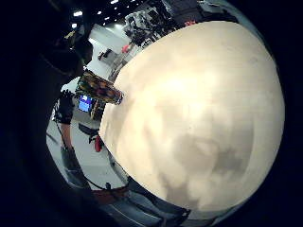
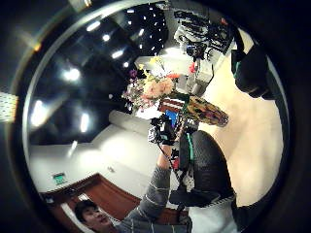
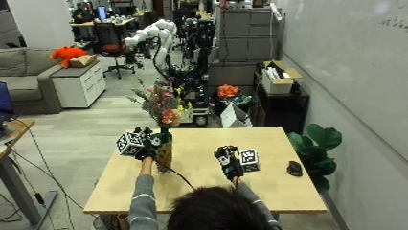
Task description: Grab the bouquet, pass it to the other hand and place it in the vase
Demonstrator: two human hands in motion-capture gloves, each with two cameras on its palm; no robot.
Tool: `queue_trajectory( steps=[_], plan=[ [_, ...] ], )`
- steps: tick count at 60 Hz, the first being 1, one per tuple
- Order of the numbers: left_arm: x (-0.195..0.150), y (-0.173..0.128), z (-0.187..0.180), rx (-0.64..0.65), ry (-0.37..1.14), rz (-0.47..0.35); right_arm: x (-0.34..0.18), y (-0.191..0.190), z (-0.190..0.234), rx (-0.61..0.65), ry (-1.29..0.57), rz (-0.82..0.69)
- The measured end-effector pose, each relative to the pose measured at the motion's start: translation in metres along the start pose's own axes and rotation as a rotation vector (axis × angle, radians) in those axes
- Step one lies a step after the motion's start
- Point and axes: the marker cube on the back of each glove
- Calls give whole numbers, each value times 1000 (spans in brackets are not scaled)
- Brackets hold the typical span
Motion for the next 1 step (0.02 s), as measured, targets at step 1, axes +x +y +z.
queue_trajectory(
  steps=[1],
  plan=[
    [0, 1, 0, -7, -2, -8, 2, 0, 0, 0, 12, 27]
  ],
)
